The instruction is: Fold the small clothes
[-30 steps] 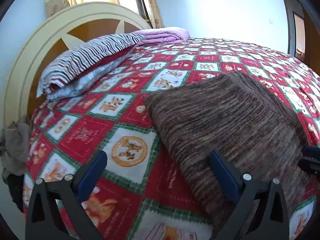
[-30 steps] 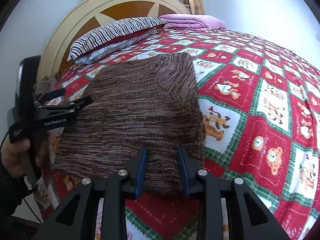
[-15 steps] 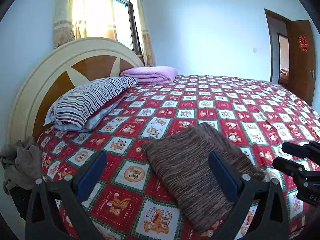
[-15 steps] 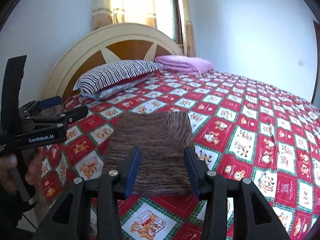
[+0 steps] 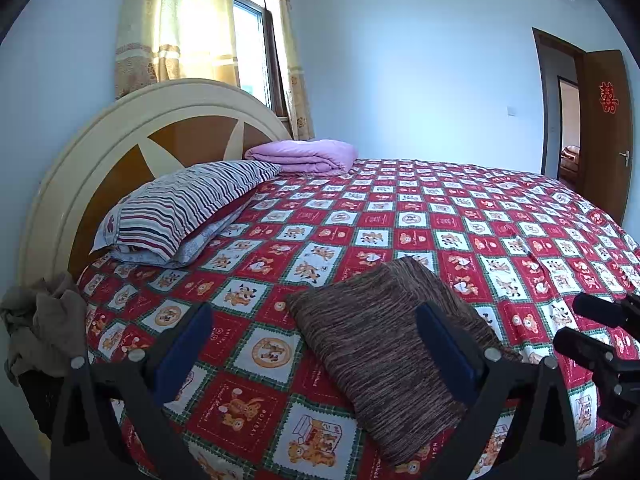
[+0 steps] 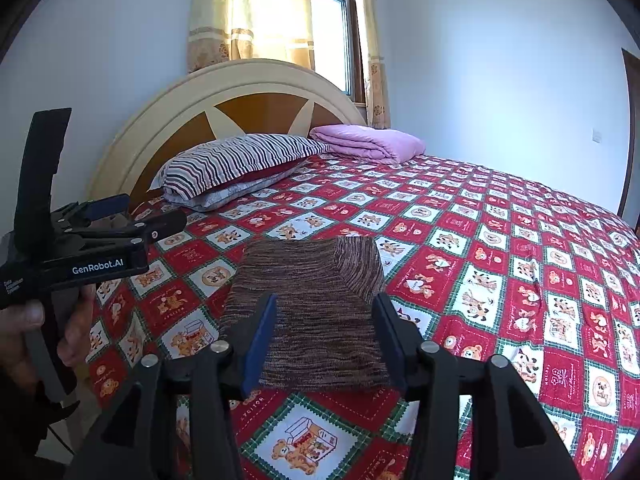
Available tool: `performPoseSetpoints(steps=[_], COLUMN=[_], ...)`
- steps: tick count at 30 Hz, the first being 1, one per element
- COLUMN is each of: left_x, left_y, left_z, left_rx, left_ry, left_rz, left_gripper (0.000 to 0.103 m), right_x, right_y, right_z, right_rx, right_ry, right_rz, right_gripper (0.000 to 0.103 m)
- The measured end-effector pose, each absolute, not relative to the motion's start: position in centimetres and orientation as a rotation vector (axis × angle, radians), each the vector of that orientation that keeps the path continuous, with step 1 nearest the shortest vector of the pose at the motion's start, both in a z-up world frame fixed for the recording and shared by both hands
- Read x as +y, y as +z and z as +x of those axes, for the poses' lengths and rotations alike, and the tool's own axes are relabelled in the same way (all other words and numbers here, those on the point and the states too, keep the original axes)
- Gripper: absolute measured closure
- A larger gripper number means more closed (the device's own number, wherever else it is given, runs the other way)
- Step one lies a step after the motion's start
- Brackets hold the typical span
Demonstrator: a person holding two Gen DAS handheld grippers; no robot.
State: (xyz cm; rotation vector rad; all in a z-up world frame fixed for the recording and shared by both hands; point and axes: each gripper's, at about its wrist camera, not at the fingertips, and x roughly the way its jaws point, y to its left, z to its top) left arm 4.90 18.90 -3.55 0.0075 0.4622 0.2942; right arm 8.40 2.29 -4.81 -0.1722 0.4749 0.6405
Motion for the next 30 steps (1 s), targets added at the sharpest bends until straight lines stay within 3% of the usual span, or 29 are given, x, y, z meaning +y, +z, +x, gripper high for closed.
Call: performPoseSetpoints(steps=[30], left_x=[17.88], left_y=[-3.57], left_z=[4.82], left_rx=[0.465], left_ry=[0.286], left_rz=[0.024], left_gripper=[0.000], right_x=[1.61], right_y=[-4.26], right_z=[7.52], right_rx=[0.463], right_ry=[0.633], right_rz=[-0.160], right_gripper=[0.049])
